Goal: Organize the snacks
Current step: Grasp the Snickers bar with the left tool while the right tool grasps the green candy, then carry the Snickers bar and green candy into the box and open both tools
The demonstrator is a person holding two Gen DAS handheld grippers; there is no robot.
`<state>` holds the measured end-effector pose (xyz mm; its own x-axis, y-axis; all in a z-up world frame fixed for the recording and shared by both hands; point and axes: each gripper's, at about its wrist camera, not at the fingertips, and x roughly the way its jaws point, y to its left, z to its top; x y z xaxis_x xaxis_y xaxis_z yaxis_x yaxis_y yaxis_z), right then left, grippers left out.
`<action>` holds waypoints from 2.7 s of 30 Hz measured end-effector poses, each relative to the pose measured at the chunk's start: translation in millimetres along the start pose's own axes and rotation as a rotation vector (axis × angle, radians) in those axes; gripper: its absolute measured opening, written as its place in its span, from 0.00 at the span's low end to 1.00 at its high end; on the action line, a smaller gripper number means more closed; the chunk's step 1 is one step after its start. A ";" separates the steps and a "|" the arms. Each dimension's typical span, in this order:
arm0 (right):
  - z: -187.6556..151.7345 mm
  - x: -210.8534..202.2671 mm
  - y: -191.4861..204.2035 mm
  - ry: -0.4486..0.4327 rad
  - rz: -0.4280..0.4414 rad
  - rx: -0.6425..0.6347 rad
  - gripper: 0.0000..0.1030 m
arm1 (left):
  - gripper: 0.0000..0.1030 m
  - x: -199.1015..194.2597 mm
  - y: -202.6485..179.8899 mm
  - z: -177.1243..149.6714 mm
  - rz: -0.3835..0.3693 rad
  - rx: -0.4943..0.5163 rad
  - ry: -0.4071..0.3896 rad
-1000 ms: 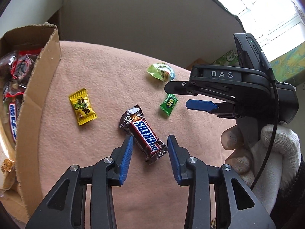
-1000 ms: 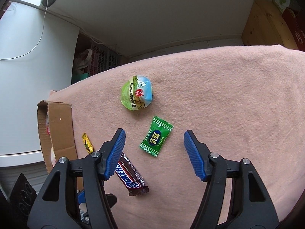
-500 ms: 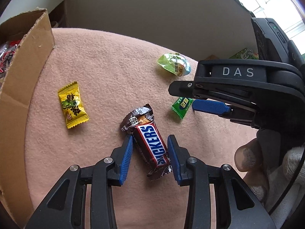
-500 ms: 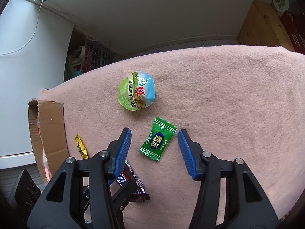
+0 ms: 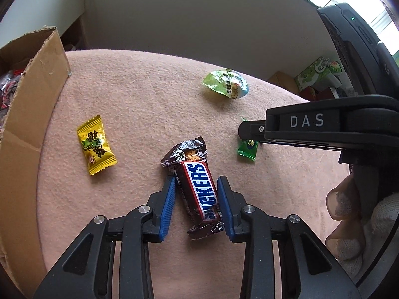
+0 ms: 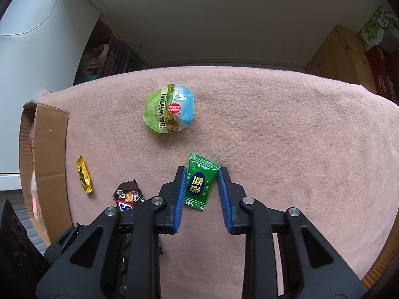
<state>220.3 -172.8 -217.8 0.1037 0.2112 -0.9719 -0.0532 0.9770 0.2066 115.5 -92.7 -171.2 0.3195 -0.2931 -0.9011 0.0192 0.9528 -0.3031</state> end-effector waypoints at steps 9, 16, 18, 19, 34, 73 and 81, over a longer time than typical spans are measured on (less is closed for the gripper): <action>-32.7 -8.7 -16.9 -0.021 0.067 0.041 0.25 | 0.25 -20.9 15.3 -25.3 -0.015 -0.031 -0.004; -71.5 -21.2 -23.3 -0.047 0.106 0.049 0.25 | 0.25 -31.8 39.7 -31.8 -0.009 -0.044 -0.013; -78.9 -29.9 -26.6 -0.064 0.128 0.063 0.25 | 0.25 -38.2 43.7 -31.7 -0.016 -0.055 -0.025; -81.3 -34.1 -27.5 -0.073 0.138 0.066 0.25 | 0.25 -42.0 44.4 -32.5 -0.019 -0.059 -0.031; -87.7 -101.8 -1.1 -0.178 0.197 -0.039 0.25 | 0.25 -95.4 51.7 -36.9 -0.038 -0.102 -0.142; -84.0 -64.2 219.7 -0.078 0.319 -0.416 0.26 | 0.25 -152.5 176.5 -75.2 0.097 -0.382 -0.249; -73.0 -64.7 233.8 -0.082 0.310 -0.434 0.36 | 0.25 -156.6 180.3 -70.7 0.096 -0.390 -0.260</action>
<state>128.7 39.7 -114.8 0.0947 0.5063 -0.8572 -0.4973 0.7700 0.3998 1.9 119.4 -106.6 0.5300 -0.1281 -0.8383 -0.3634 0.8589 -0.3610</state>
